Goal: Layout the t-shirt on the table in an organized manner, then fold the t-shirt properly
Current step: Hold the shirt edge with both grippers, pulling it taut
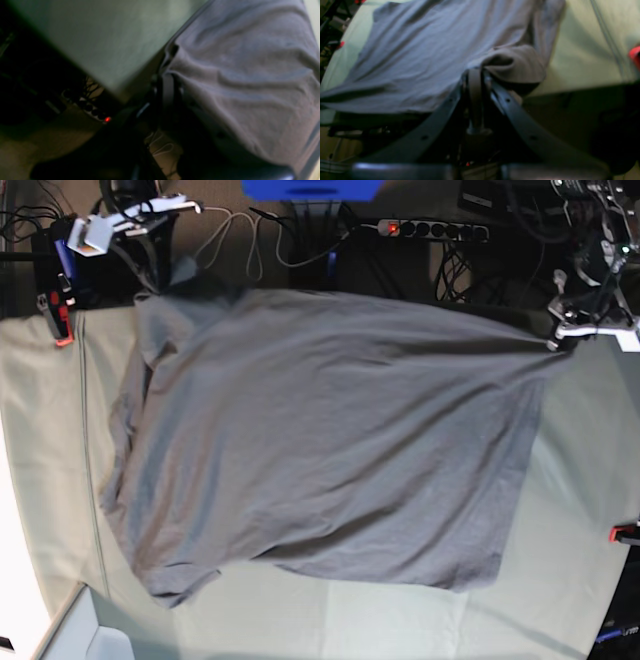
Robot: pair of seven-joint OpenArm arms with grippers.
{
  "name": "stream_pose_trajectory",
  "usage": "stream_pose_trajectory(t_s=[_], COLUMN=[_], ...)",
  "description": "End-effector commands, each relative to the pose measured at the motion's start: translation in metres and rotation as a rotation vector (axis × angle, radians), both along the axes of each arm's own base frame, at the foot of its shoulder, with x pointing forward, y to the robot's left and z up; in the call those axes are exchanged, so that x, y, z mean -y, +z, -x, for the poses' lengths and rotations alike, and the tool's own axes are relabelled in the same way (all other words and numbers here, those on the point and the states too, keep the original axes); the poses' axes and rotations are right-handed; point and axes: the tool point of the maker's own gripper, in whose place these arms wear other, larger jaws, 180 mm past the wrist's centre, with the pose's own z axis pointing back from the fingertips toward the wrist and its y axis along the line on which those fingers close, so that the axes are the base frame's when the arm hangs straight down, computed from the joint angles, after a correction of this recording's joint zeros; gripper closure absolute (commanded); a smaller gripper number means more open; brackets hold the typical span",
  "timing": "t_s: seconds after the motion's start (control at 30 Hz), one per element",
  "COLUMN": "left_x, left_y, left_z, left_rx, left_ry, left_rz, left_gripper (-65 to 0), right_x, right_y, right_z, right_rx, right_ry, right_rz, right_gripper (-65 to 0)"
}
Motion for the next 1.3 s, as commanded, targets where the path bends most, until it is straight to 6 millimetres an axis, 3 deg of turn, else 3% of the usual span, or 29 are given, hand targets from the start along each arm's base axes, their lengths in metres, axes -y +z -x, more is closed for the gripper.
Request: stream_pose_trajectory(t_s=[0.0,0.13,0.33,0.77,0.93,1.1,1.27], left_x=[-0.024,-0.043,-0.042,-0.036,-0.036,-0.019,-0.005], left_y=[0.022,0.042,0.043,0.006,0.012,0.007,0.001], left_z=[-0.007,-0.020,-0.025,-0.007,-0.018,-0.025,-0.027], left_rx=[0.055,0.117,0.128,0.050,0.080,0.073,0.061], left_ry=[0.034,0.082,0.083,0.125,0.126,0.083,0.054], left_rz=[-0.071,-0.096,-0.095,-0.027,-0.024,-0.004,0.015], left_gripper=[0.0,0.0,0.0,0.0,0.0,0.0,0.0], right_x=[0.003,0.002,0.002,0.004,0.017,0.037,0.039], right_y=[0.007,0.005,0.005,-0.004,0.003,0.014,0.015], right_z=[0.002,-0.004,-0.003,0.001,-0.006,-0.007,-0.005], right_rx=[0.028,0.038,0.036,0.009,0.042,0.066,0.062], right_ry=[-0.013,-0.013,-0.013,-0.005,-0.029,-0.061,-0.065], right_rz=[-0.007,-0.012,-0.012,-0.013,0.012,0.065,0.070], right_gripper=[0.0,0.0,0.0,0.0,0.0,0.0,0.0])
